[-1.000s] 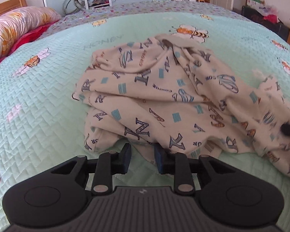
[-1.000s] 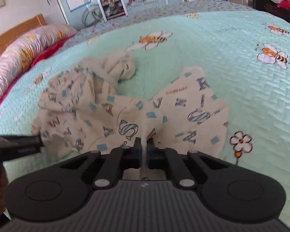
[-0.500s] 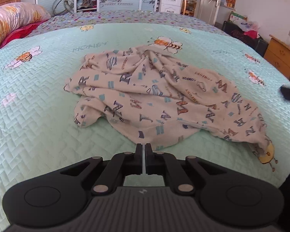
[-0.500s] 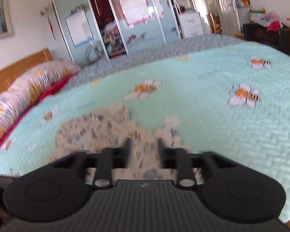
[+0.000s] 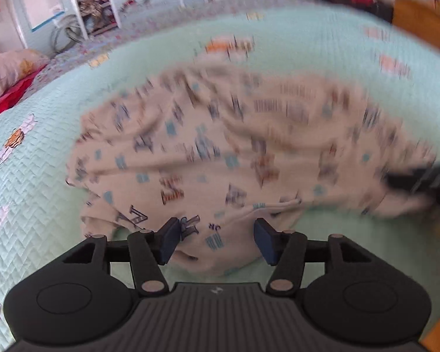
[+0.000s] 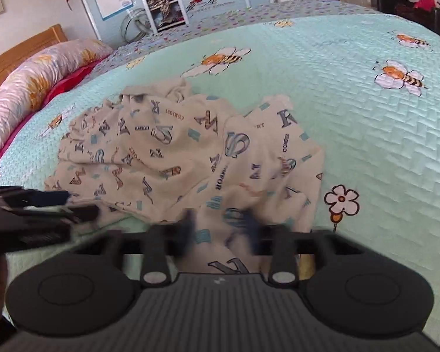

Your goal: Fold clothes

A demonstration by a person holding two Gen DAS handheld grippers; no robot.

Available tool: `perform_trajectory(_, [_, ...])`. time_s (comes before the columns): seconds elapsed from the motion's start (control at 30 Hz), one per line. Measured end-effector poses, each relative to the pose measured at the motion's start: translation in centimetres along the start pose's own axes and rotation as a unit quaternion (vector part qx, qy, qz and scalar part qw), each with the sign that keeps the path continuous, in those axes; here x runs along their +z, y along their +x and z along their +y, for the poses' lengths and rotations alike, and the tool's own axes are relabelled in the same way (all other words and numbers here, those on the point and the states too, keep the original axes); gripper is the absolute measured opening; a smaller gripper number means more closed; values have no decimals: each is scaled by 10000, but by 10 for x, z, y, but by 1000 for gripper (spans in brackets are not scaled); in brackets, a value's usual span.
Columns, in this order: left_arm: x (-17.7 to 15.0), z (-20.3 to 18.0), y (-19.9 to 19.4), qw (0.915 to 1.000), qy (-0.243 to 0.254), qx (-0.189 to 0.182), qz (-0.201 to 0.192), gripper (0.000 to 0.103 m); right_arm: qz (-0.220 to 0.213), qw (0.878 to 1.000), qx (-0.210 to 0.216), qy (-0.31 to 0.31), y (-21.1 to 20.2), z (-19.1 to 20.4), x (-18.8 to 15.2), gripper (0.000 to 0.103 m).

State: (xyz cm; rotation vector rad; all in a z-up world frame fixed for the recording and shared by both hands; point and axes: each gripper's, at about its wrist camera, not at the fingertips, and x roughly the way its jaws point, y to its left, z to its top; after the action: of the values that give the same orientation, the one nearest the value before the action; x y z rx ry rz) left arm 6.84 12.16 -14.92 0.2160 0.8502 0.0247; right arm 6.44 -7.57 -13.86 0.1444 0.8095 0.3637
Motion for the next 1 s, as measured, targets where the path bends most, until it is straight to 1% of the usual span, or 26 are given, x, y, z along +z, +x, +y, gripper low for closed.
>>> perform_trajectory(0.03, [-5, -2, -1, 9999, 10, 53, -130, 62, 14, 10000, 40, -1, 1, -2, 0, 9])
perform_trajectory(0.07, [-6, -2, -4, 9999, -4, 54, -160, 56, -12, 10000, 93, 27, -1, -4, -1, 4])
perform_trajectory(0.1, [-8, -1, -8, 9999, -39, 23, -154, 42, -53, 9999, 140, 55, -3, -6, -1, 3])
perform_trajectory(0.13, [-10, 1, -13, 9999, -84, -16, -137, 31, -133, 9997, 171, 82, -7, -7, 1, 3])
perform_trajectory(0.17, [-11, 2, -18, 9998, -129, -55, -120, 15, -218, 9995, 199, 109, -12, -8, 2, 2])
perform_trajectory(0.2, [-14, 4, -24, 9997, -175, -110, -120, 11, -333, 9990, 242, 147, -19, -8, 5, 2])
perform_trajectory(0.3, [-26, 13, -43, 9987, -297, -378, -154, 6, -714, 9967, 351, 158, -49, -6, 14, 2])
perform_trajectory(0.4, [-37, 16, -75, 9958, -393, -771, -298, 5, -1112, 9931, 370, 12, -85, -2, 23, 1])
perform_trajectory(0.5, [-40, 15, -116, 9905, -373, -1141, -666, 5, -1416, 9896, 173, -167, -115, -1, 26, 0])
perform_trajectory(0.57, [-40, 16, -128, 9873, -459, -1304, -776, 6, -1402, 9899, -11, -205, -122, -5, 25, 1])
perform_trajectory(0.6, [-41, 18, -130, 9859, -516, -1382, -784, 7, -1372, 9901, -193, -209, -123, -6, 24, 6])
perform_trajectory(0.63, [-41, 19, -128, 9857, -558, -1391, -764, 7, -1355, 9901, -320, -190, -125, -8, 22, 6])
perform_trajectory(0.67, [-41, 21, -125, 9863, -593, -1354, -738, 7, -1367, 9902, -261, -95, -127, -8, 20, 8])
perform_trajectory(0.7, [-41, 24, -122, 9867, -665, -1305, -709, 8, -1335, 9910, -78, 42, -128, -7, 17, 17])
perform_trajectory(0.73, [-41, 27, -121, 9869, -765, -1249, -677, 8, -1226, 9920, 233, 198, -128, -5, 15, 24])
perform_trajectory(0.77, [-42, 30, -119, 9870, -865, -1192, -646, 10, -1116, 9916, 544, 353, -127, -2, 14, 41])
perform_trajectory(0.8, [-43, 35, -119, 9870, -964, -1121, -632, 17, -940, 9902, 897, 508, -123, 1, 12, 57])
perform_trajectory(0.83, [-44, 39, -120, 9873, -1036, -1022, -631, 20, -610, 9872, 1324, 653, -111, 4, 9, 62])
perform_trajectory(0.9, [-43, 46, -120, 9883, -1142, -792, -626, 29, -82, 9786, 1812, 968, -84, 12, 1, 63])
perform_trajectory(1.0, [-42, 55, -120, 9873, -1293, -686, -618, 31, 622, 9637, 2118, 1500, -33, 21, -8, 63])
